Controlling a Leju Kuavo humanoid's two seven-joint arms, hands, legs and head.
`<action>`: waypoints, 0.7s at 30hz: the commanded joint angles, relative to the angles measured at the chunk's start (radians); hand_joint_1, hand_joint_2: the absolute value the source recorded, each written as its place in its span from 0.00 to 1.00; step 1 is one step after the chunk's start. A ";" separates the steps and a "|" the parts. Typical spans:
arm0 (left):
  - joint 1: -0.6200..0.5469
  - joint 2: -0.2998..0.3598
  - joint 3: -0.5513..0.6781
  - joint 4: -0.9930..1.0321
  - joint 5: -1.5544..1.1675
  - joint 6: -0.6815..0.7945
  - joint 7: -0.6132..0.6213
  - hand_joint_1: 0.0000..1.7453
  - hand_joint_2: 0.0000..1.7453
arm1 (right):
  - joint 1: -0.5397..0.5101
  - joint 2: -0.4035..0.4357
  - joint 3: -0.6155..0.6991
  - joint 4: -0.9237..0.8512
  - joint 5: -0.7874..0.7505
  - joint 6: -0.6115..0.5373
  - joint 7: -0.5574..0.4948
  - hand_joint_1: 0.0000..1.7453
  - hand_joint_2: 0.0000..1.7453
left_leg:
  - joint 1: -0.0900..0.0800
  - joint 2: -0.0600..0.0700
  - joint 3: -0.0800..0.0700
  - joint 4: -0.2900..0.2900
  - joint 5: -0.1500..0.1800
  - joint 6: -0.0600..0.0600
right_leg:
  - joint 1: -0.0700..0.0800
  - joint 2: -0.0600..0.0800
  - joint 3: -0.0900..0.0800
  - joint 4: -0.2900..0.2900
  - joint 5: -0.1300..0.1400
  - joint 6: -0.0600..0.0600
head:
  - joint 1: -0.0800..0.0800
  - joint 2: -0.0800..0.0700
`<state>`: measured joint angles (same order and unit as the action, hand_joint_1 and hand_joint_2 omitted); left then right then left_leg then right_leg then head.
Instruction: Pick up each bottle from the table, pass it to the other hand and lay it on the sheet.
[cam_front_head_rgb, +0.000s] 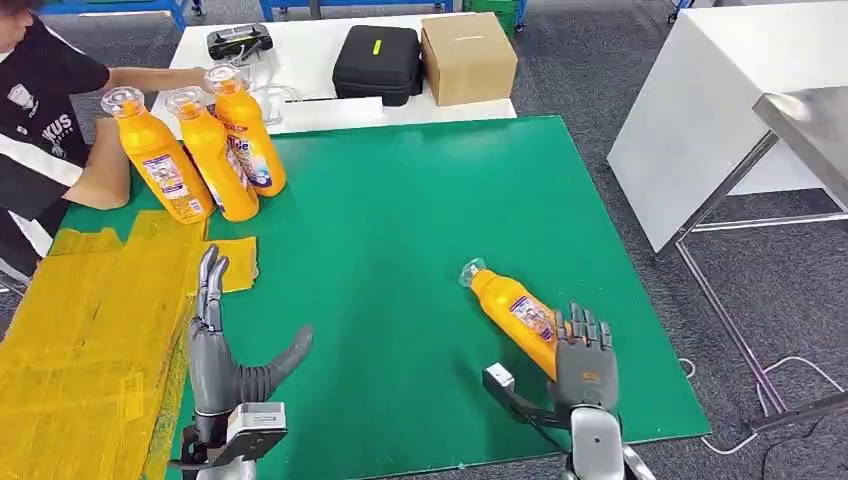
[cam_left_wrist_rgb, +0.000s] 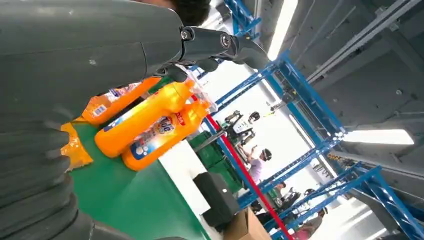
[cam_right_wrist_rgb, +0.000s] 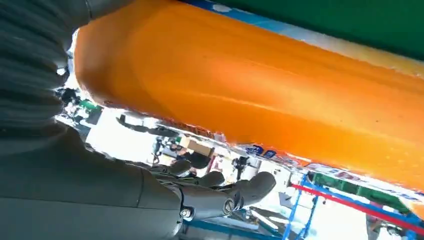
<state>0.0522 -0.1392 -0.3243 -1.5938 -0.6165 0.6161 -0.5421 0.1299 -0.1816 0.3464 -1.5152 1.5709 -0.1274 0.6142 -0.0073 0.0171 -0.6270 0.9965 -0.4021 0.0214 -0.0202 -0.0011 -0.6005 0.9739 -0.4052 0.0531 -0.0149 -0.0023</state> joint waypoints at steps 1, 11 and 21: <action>-0.004 -0.006 0.009 0.031 0.006 0.000 0.012 0.00 1.00 | -0.018 0.047 -0.101 0.098 0.000 0.021 -0.011 0.00 0.00 | 0.002 -0.002 0.005 0.000 -0.002 -0.002 | 0.002 0.000 0.006 -0.002 -0.002 -0.003 | 0.000 0.000; -0.006 -0.009 0.003 0.039 0.010 0.000 0.013 0.00 1.00 | -0.031 0.079 -0.180 0.140 0.000 -0.005 -0.037 0.00 1.00 | 0.002 -0.002 0.005 0.000 -0.002 -0.002 | 0.002 -0.001 0.005 -0.002 -0.001 -0.002 | 0.000 0.000; -0.012 -0.004 0.002 0.042 0.019 -0.003 0.014 0.00 1.00 | -0.062 0.124 -0.261 0.211 -0.011 0.019 -0.090 0.00 1.00 | 0.001 -0.002 0.004 -0.001 -0.001 -0.001 | 0.001 -0.001 0.005 -0.002 -0.001 -0.002 | 0.000 0.000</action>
<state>0.0563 -0.1495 -0.3197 -1.5934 -0.6065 0.6161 -0.5325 0.1004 -0.1137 0.1709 -1.4458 1.5713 -0.1347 0.5741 -0.0072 0.0170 -0.6266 0.9965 -0.4021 0.0214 -0.0202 -0.0010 -0.6003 0.9739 -0.4052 0.0531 -0.0149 -0.0023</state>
